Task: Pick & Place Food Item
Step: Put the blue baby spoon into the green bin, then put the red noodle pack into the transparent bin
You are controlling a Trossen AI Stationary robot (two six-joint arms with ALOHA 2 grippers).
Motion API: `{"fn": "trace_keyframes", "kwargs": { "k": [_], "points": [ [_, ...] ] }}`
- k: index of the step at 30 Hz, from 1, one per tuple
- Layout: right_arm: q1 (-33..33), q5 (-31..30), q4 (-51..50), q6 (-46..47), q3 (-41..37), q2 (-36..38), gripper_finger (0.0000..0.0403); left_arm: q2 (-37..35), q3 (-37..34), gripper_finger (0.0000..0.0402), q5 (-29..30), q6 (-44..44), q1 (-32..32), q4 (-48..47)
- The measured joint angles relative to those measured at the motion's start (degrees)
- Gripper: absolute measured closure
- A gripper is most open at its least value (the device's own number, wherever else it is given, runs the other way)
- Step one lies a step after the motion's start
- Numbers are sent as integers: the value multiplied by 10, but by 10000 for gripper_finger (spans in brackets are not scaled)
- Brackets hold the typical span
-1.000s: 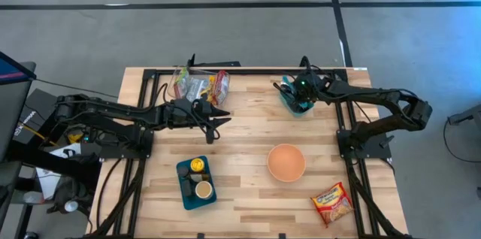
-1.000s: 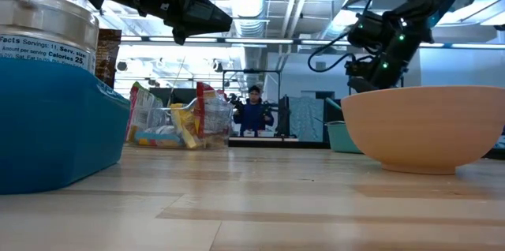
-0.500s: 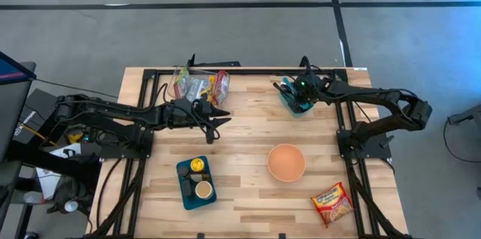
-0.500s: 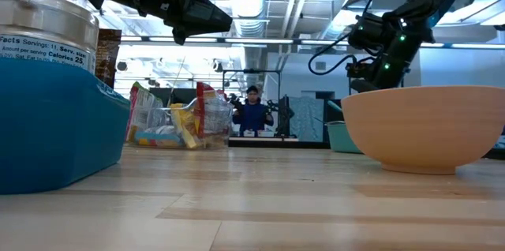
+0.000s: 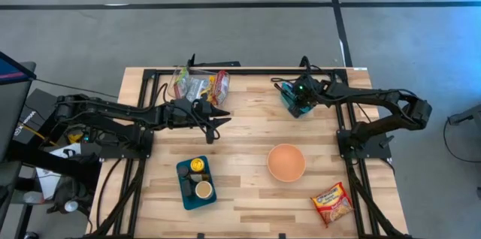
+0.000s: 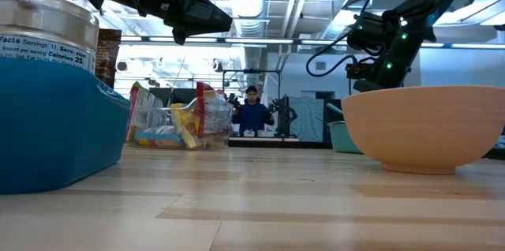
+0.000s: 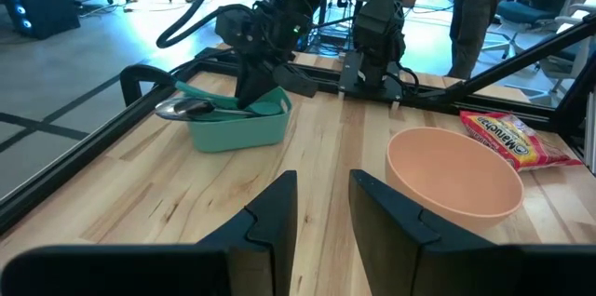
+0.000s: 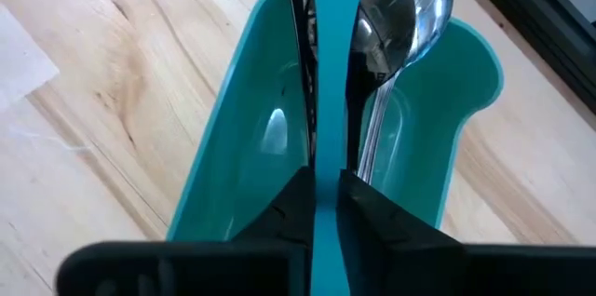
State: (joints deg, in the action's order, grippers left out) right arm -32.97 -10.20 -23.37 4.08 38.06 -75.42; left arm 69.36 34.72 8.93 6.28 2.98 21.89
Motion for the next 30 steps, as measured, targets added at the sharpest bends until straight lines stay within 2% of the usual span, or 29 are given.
{"fn": "trace_keyframes", "kwargs": {
  "k": [9,30],
  "points": [
    [0,-1,-4,13,0,0,349,0,0,308,0,0,0,0],
    [-2,-2,-11,15,0,16,346,0,0,308,0,0,0,0]
  ]
}}
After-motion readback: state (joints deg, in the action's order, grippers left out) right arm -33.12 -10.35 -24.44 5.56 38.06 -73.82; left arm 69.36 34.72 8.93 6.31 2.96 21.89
